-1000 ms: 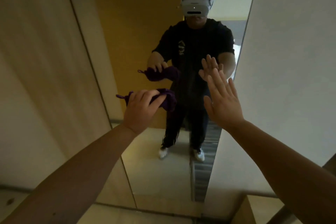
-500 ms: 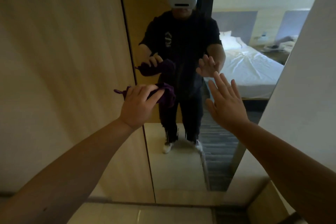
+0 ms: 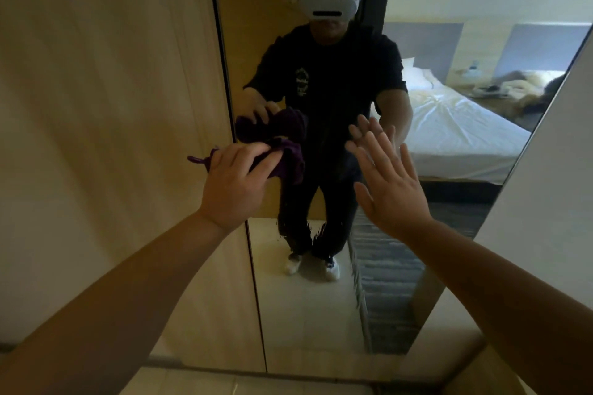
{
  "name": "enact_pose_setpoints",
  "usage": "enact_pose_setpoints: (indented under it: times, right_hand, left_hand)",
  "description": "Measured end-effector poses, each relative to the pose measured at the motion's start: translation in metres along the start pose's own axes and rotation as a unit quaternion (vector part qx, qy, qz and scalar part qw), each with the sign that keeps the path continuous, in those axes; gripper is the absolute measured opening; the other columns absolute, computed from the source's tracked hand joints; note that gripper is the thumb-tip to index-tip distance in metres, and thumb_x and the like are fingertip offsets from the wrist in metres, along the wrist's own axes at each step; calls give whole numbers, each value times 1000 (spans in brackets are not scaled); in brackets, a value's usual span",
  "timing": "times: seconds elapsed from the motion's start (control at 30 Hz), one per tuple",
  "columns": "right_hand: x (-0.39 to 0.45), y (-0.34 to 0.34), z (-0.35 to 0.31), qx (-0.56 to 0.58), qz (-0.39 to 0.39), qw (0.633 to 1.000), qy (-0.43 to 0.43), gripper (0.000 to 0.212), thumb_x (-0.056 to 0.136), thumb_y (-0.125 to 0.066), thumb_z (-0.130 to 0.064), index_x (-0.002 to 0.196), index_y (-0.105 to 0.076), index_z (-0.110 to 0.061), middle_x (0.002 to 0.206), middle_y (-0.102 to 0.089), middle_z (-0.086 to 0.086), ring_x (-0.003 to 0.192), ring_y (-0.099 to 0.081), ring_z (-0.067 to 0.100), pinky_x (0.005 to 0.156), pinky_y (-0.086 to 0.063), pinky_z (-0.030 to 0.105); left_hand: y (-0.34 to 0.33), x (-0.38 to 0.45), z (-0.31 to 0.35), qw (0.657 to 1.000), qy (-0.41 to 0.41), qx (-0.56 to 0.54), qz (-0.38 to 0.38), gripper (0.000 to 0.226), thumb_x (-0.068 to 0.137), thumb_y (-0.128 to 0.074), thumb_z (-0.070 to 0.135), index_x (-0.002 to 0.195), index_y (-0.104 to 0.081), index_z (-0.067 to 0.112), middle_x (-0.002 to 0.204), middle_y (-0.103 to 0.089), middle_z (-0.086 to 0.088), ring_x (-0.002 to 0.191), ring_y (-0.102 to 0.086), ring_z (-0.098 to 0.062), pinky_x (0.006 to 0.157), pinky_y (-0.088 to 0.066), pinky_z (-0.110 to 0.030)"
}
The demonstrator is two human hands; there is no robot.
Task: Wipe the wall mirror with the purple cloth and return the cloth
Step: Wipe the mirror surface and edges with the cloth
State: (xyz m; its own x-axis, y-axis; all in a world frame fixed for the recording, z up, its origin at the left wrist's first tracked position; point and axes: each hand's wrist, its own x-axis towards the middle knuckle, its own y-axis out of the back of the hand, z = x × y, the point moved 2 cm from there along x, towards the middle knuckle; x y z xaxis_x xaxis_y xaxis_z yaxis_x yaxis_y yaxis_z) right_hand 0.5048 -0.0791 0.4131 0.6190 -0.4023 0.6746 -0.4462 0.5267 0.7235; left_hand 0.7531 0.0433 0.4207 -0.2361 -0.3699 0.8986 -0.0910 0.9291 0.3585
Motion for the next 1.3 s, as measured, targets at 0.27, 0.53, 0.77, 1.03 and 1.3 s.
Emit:
enact_pose_setpoints:
  times: [0.27,0.53,0.77,1.03,1.3]
  right_hand:
    - [-44,-76,-27,-10,90,995,32,59,102,-33,-38,154,-30,-10,166,-6,8,154,2,26,123,-5,55]
    - [-79,-141,-35,-72,148,986,-11,59,107,-33,-39,158,-19,-14,167,-4,5,153,6,22,123,10,44]
    - [-86,-163,-34,-104,177,979,-18,59,107,-34,-39,157,-19,-13,166,-8,7,152,6,21,119,20,35]
    - [-55,-179,-21,-155,174,972,-39,65,105,-21,-49,157,-16,-10,166,-5,13,153,6,28,122,4,52]
    - [-55,-181,-18,-164,204,965,-22,66,103,-30,-46,156,-19,-7,165,-10,14,153,-1,30,123,-1,53]
  left_hand:
    - [-40,-45,-2,995,-35,34,91,38,91,-69,7,127,-59,14,118,-61,-12,99,-59,-35,81,-45,-48]
    - [-61,-112,11,985,-49,57,153,32,103,-47,26,122,-63,7,115,-63,-17,96,-60,-39,82,-46,-49]
    - [-81,-155,27,985,-29,65,158,47,107,-31,36,124,-64,7,117,-63,-17,98,-59,-40,81,-46,-49]
    - [-81,-122,19,981,-57,89,165,46,108,-32,35,124,-65,8,118,-63,-16,99,-60,-40,82,-47,-50]
    - [-66,-32,21,968,-92,120,202,34,99,-48,28,126,-63,12,120,-61,-14,105,-57,-37,85,-41,-47]
